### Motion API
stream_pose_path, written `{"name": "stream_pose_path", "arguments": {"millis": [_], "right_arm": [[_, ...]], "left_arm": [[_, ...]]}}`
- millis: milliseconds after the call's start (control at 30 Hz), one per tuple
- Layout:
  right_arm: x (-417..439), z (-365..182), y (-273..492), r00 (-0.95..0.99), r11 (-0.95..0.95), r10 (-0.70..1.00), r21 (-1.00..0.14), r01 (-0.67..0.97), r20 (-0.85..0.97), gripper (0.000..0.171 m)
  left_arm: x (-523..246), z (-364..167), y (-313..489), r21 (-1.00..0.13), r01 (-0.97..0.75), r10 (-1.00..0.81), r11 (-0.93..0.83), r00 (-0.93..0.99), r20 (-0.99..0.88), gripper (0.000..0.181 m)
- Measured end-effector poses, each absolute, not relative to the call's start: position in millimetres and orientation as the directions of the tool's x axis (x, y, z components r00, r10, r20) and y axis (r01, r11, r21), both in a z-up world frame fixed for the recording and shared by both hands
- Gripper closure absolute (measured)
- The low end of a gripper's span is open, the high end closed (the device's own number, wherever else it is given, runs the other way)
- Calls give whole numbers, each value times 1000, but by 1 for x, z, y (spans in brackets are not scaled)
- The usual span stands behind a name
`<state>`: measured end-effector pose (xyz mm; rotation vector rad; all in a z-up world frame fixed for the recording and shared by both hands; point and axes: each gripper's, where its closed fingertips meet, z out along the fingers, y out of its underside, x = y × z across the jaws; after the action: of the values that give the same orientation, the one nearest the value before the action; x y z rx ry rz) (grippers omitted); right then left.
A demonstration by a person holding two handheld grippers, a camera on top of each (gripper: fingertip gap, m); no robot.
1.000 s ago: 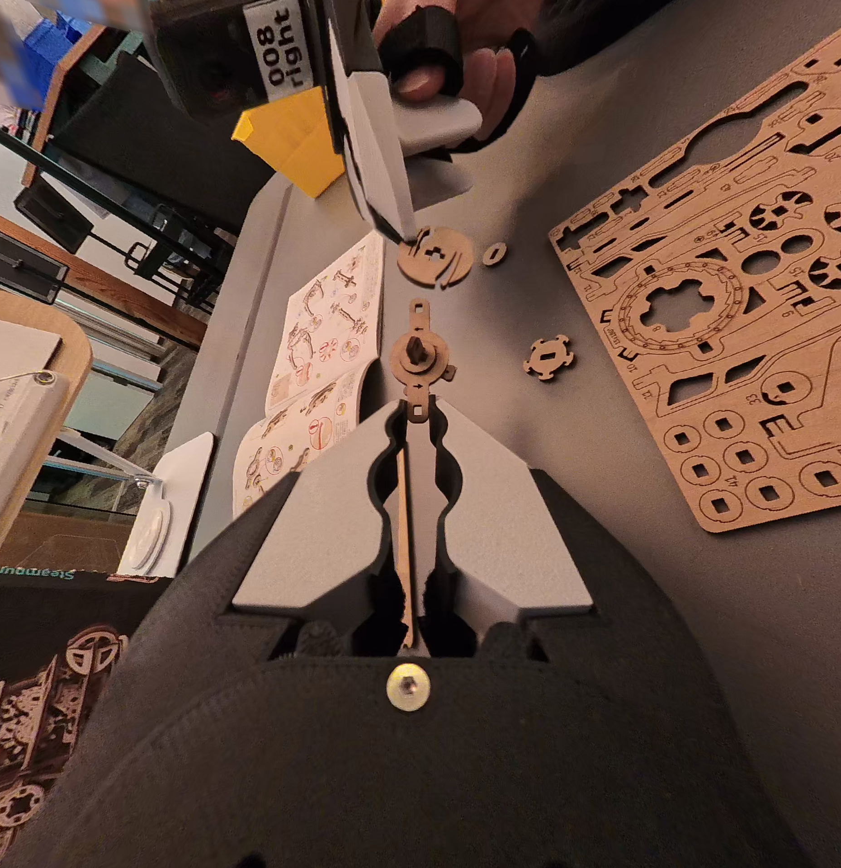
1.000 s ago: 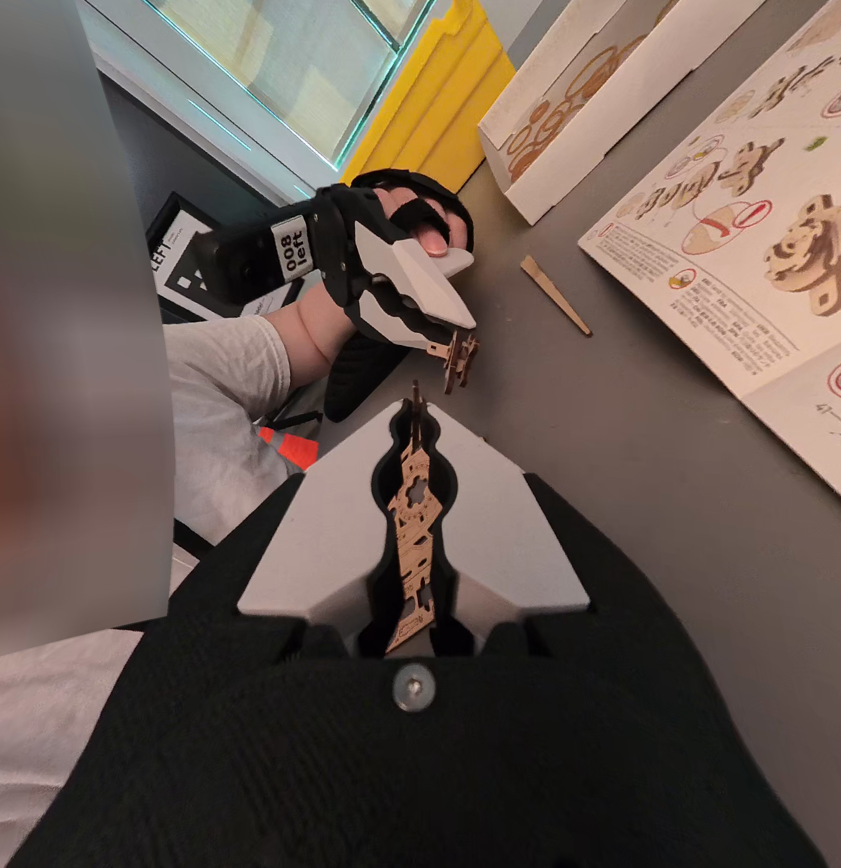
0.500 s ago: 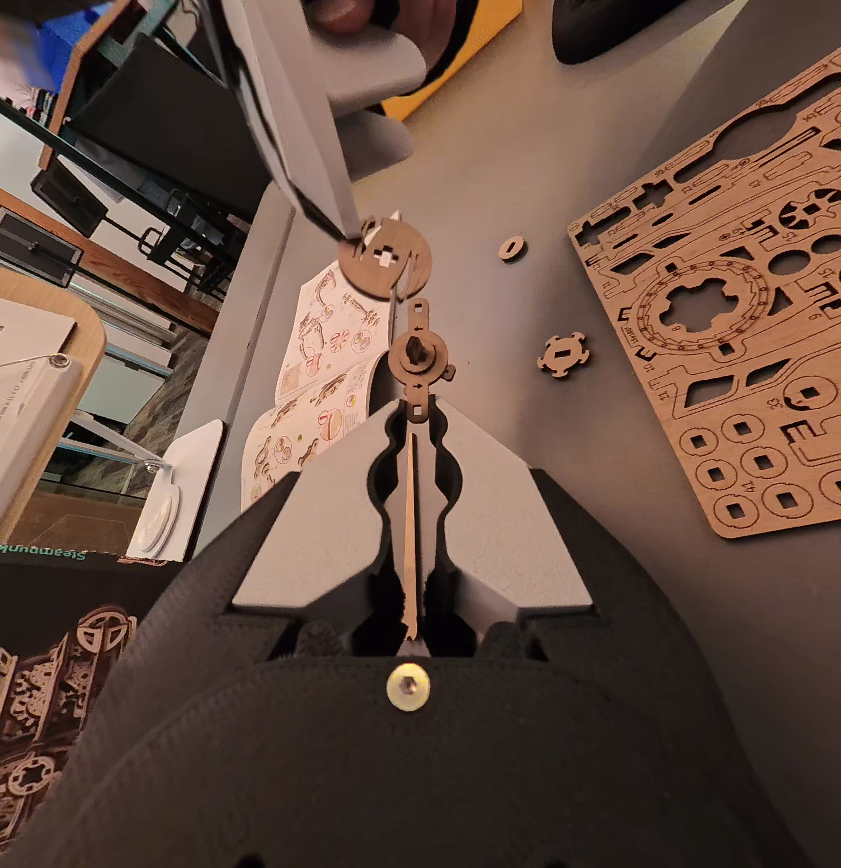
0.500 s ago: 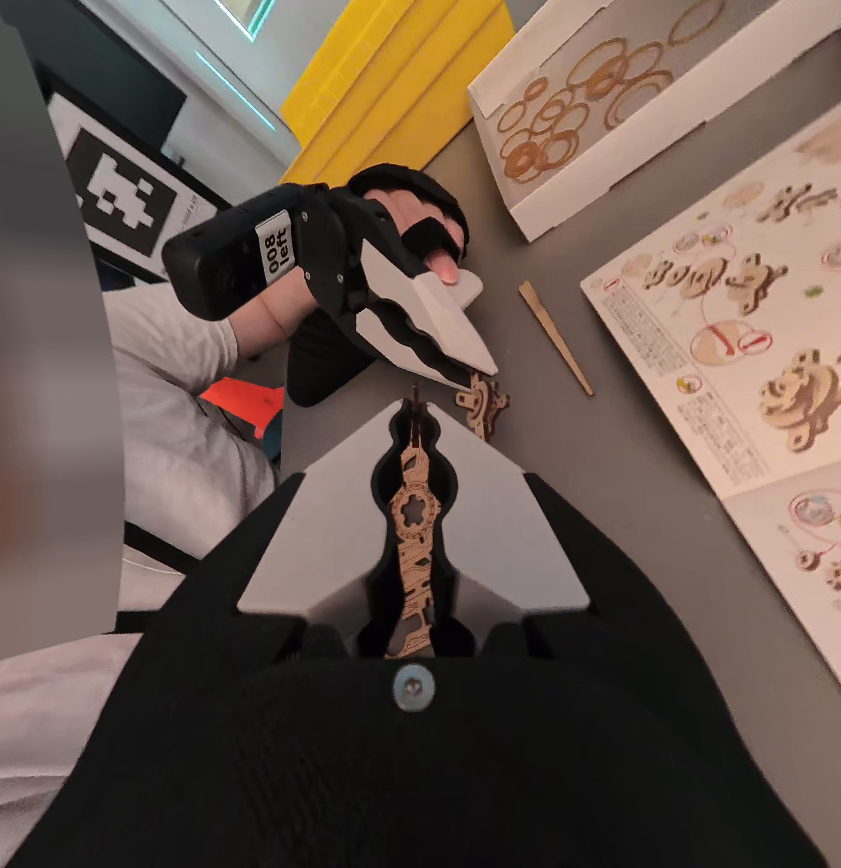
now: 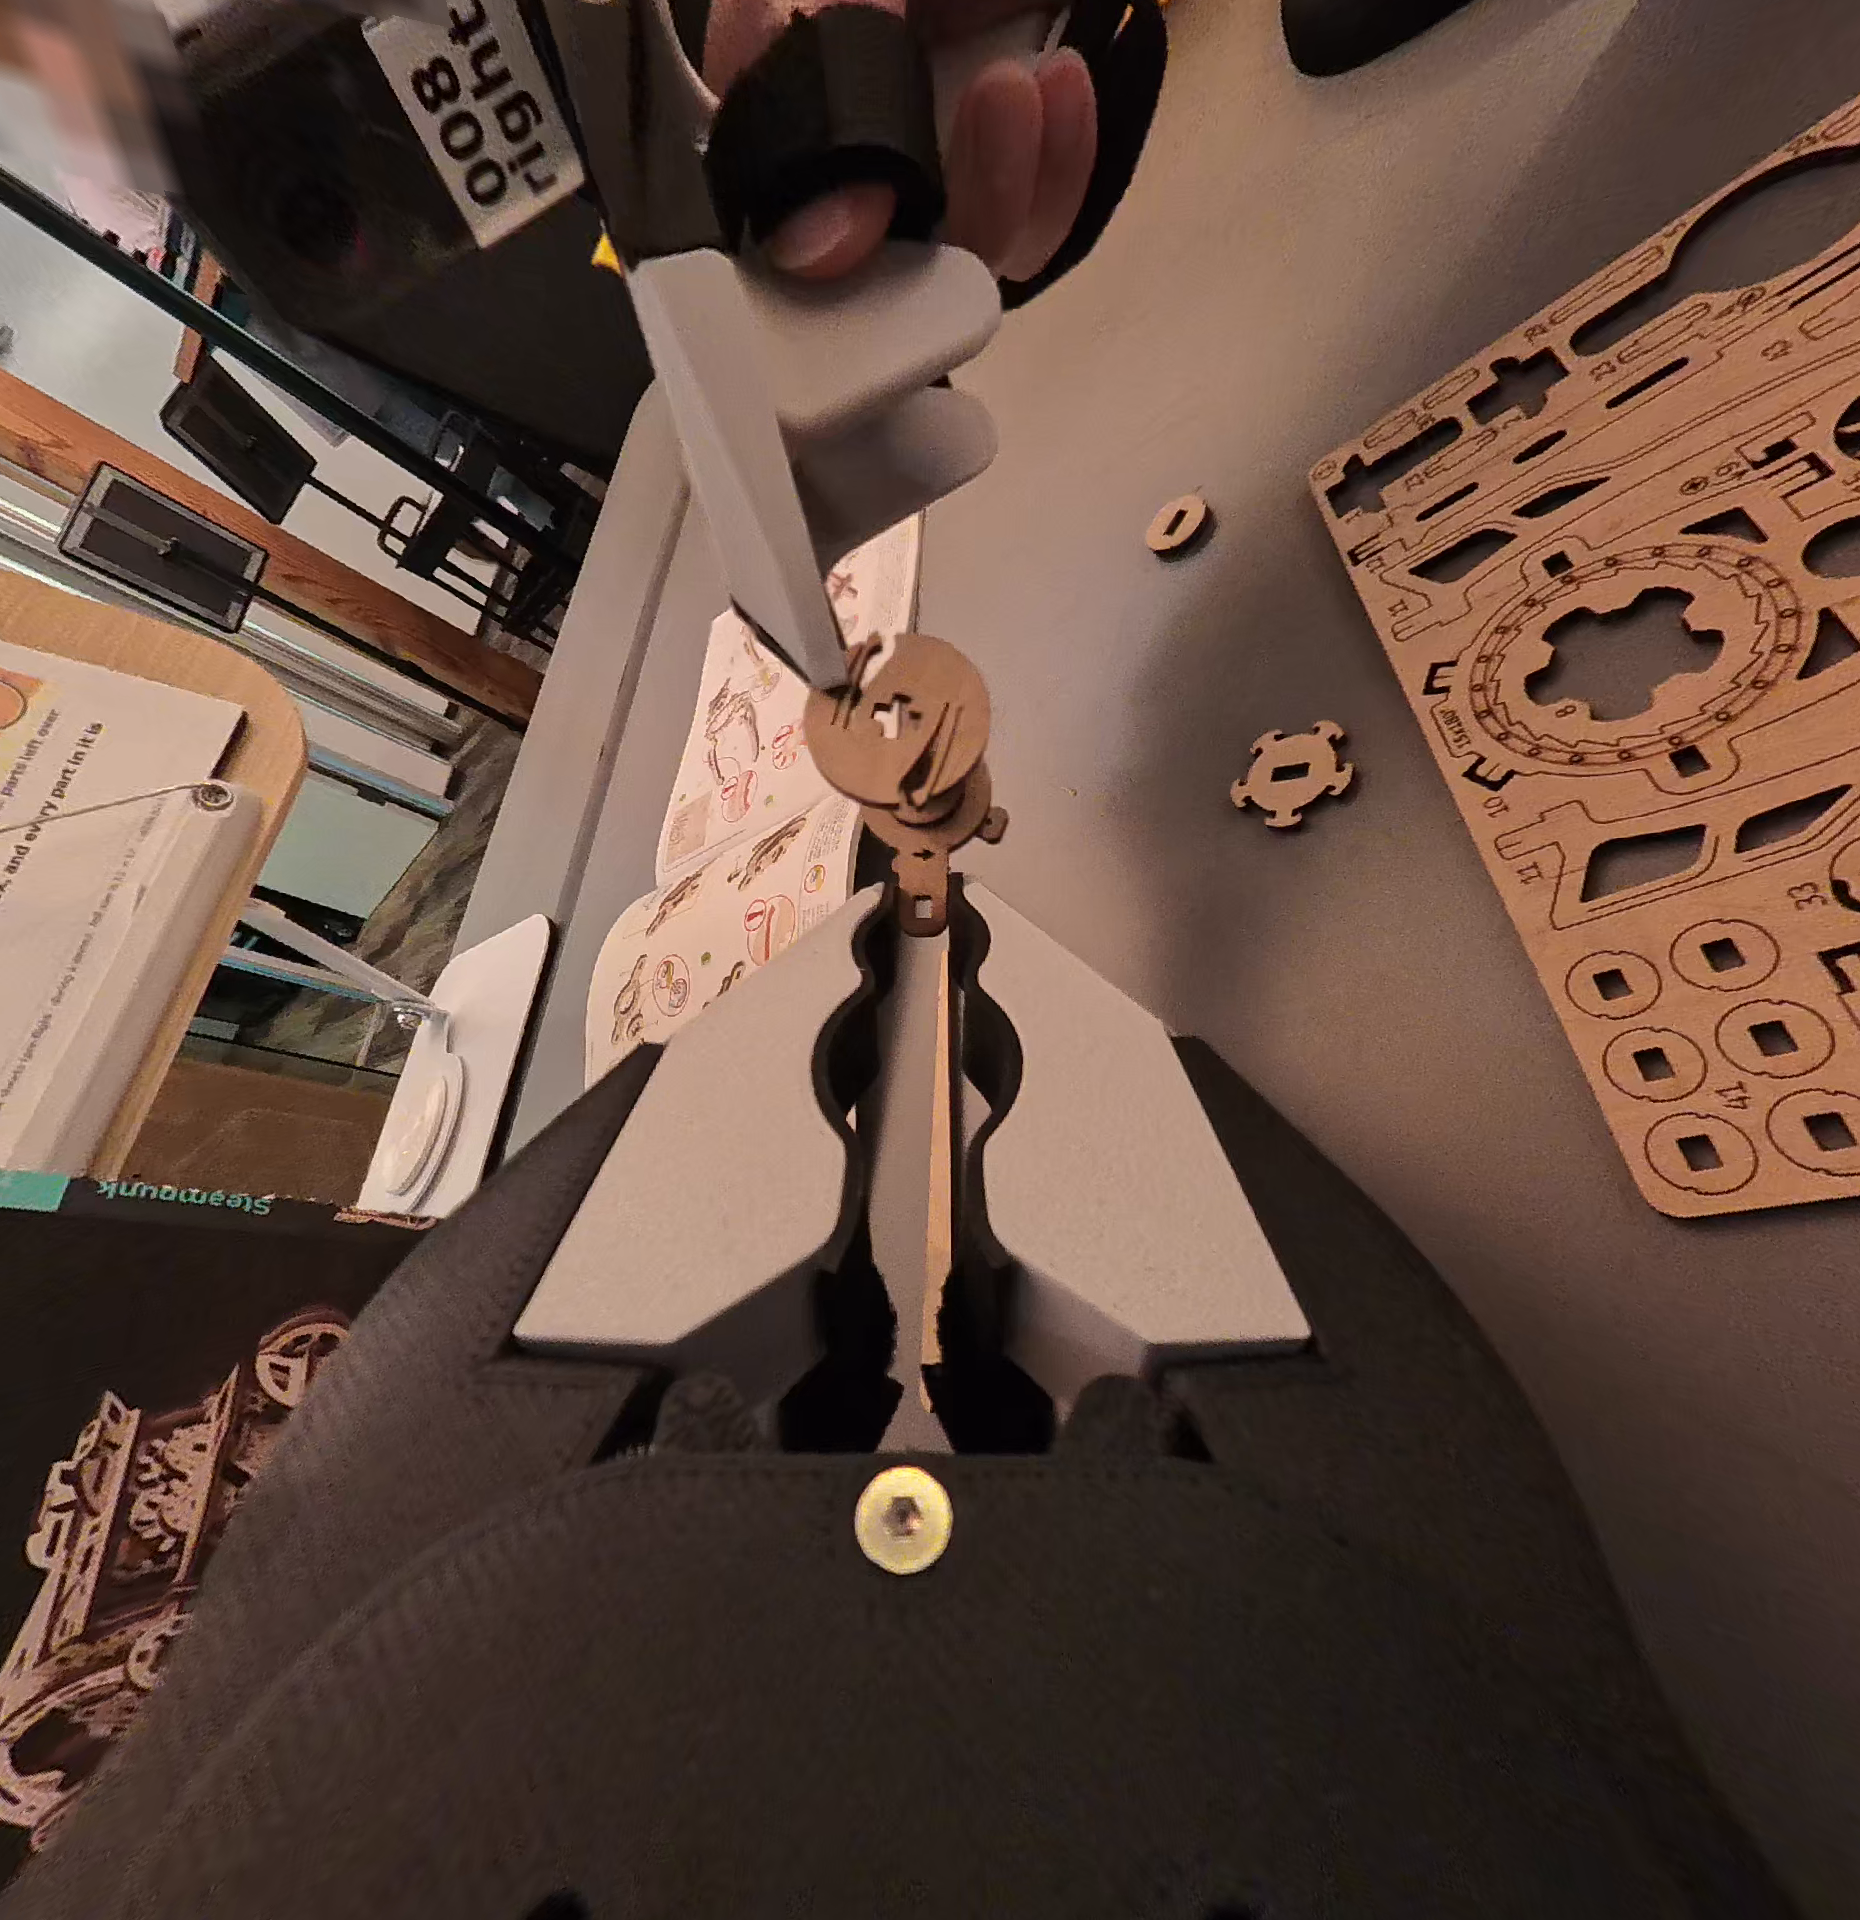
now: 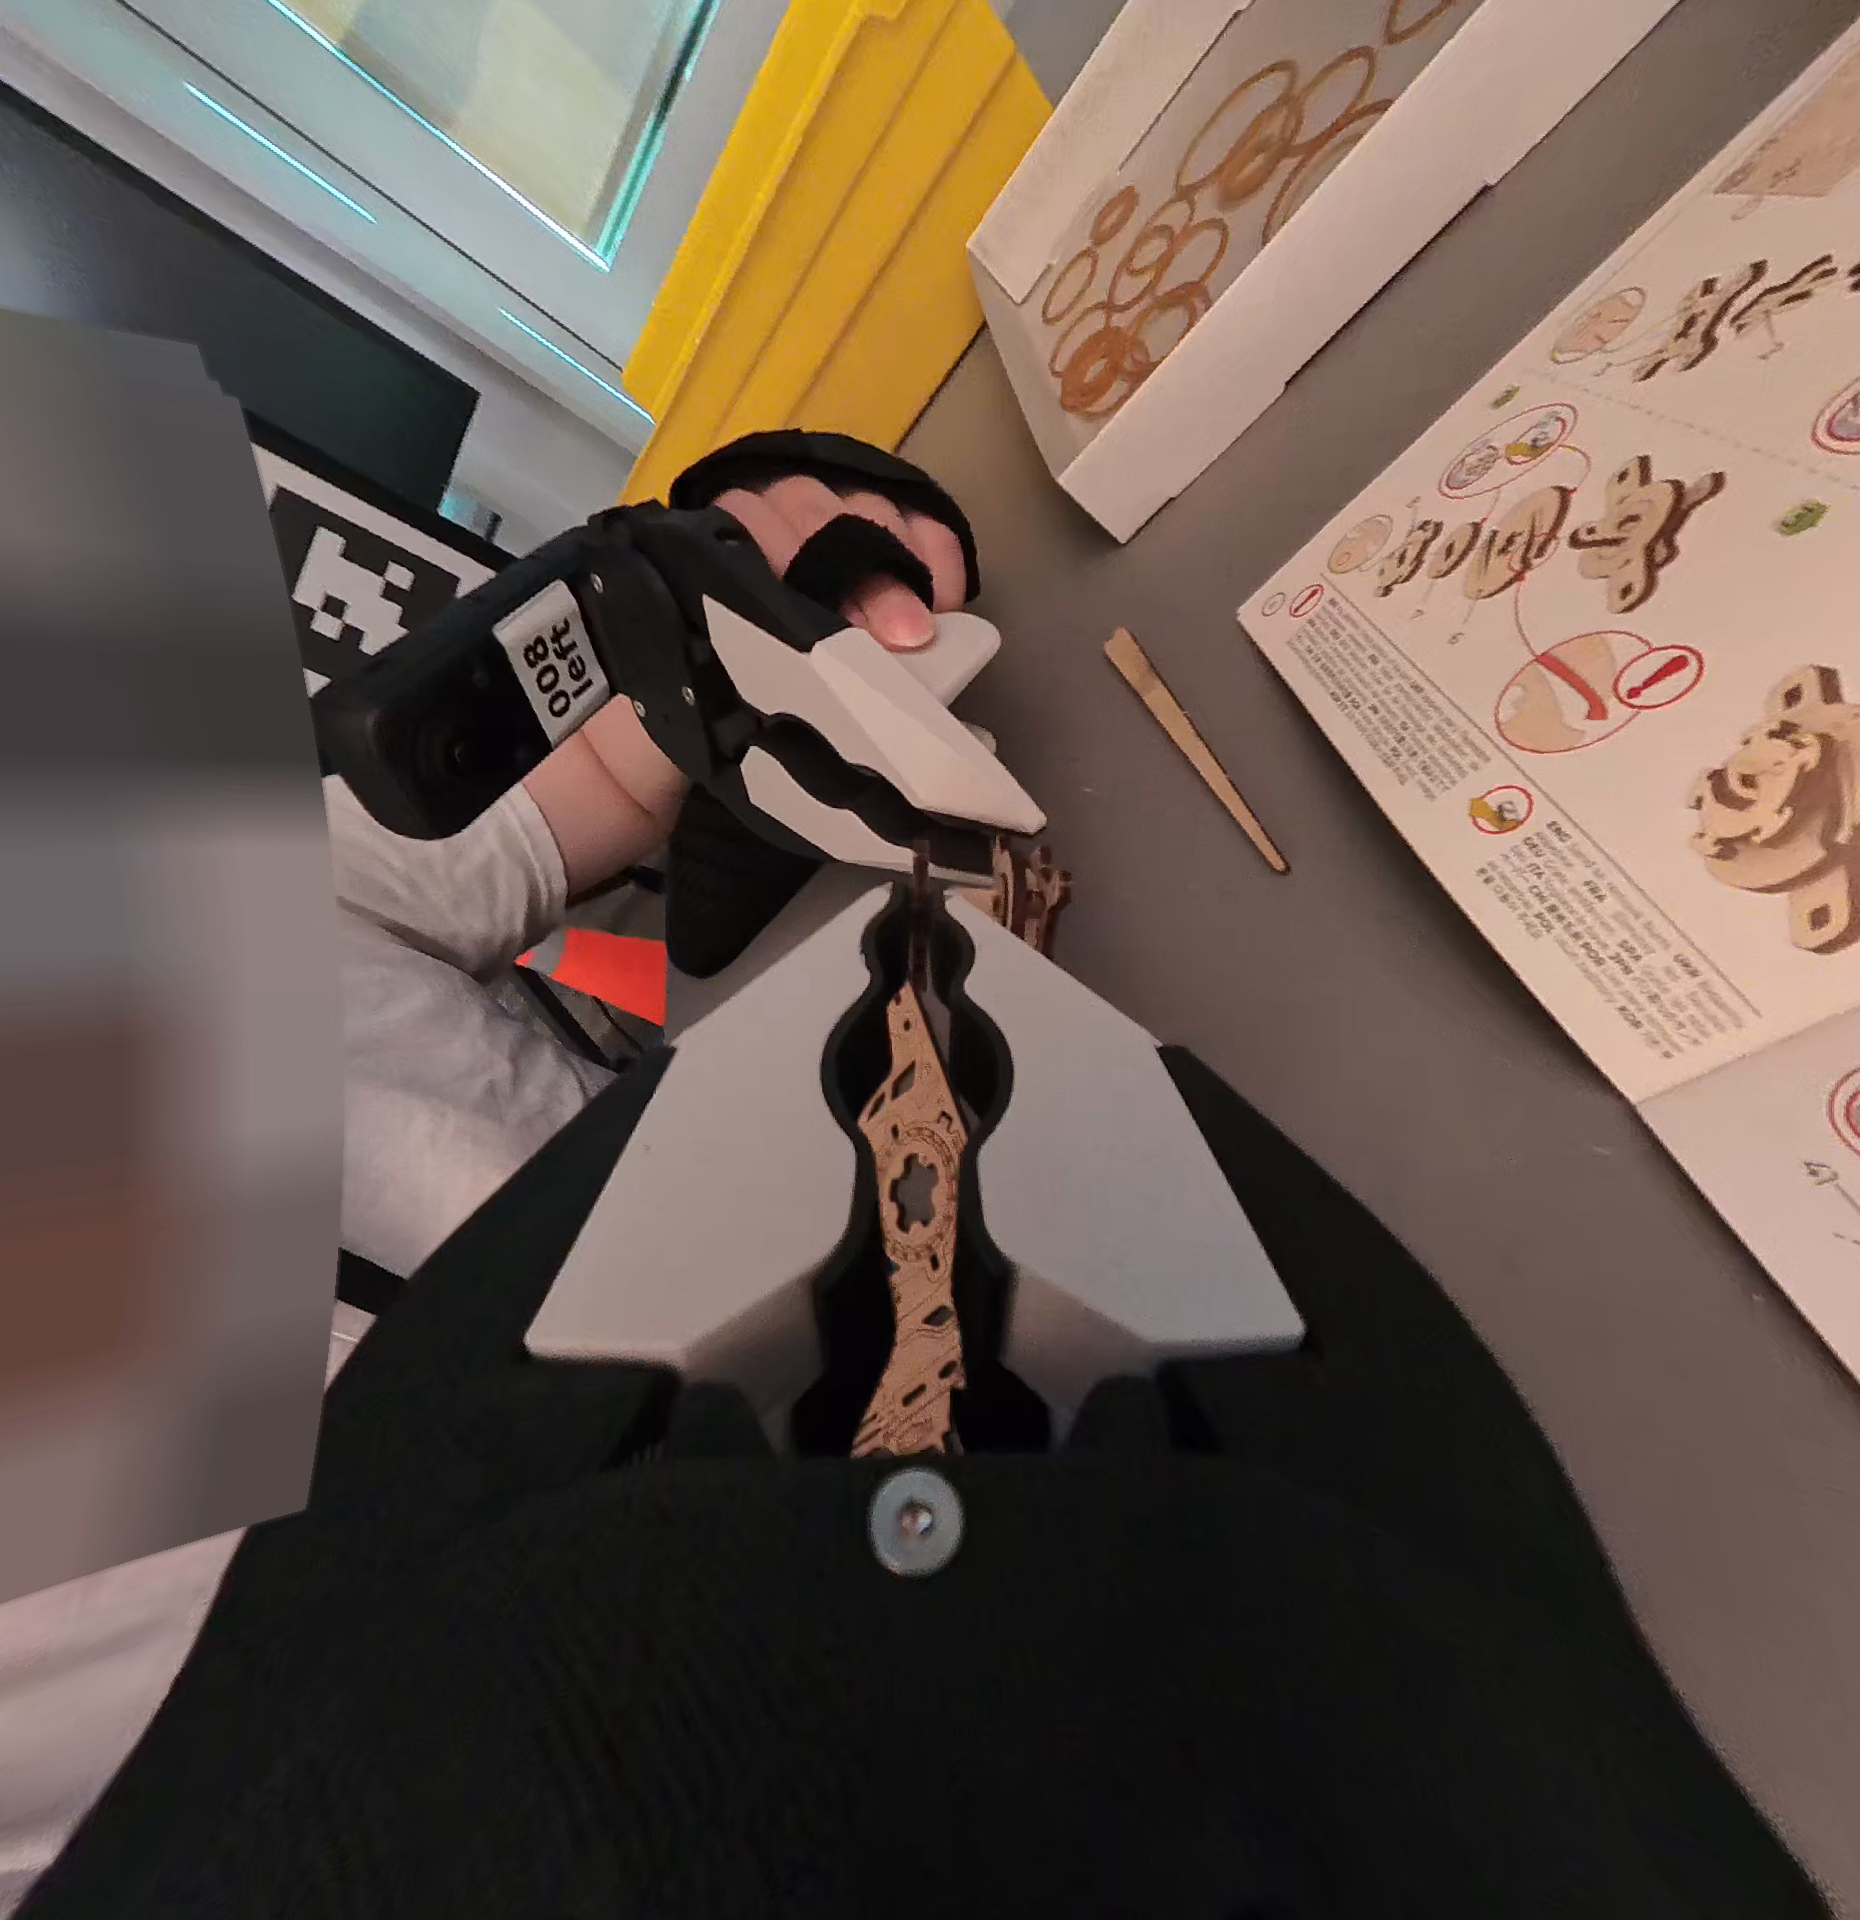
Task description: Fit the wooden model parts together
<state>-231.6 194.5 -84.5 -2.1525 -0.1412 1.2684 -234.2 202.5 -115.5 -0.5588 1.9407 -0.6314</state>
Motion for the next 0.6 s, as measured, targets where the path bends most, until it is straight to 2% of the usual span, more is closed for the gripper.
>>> {"name": "stream_pose_path", "arguments": {"millis": [167,233,367,467,600], "right_arm": [[-233,-86,195,503,-804,377,-545,-239,-777,170],[-241,-71,192,428,-785,430,-564,-258,-795,170],[-246,-22,187,318,-645,594,-673,-362,-739,170],[-229,-12,199,371,-571,561,-671,-473,-740,170],[-224,-31,191,434,-612,573,-715,-337,-695,171]], "left_arm": [[-234,-115,200,-644,-110,-623,757,-416,-662,175],[-234,-115,201,-643,-112,-624,758,-413,-663,175],[-233,-114,205,-648,-130,-638,750,-398,-659,174],[-232,-112,202,-662,-129,-651,738,-396,-648,175],[-232,-113,202,-651,-132,-643,747,-393,-658,175]]}}
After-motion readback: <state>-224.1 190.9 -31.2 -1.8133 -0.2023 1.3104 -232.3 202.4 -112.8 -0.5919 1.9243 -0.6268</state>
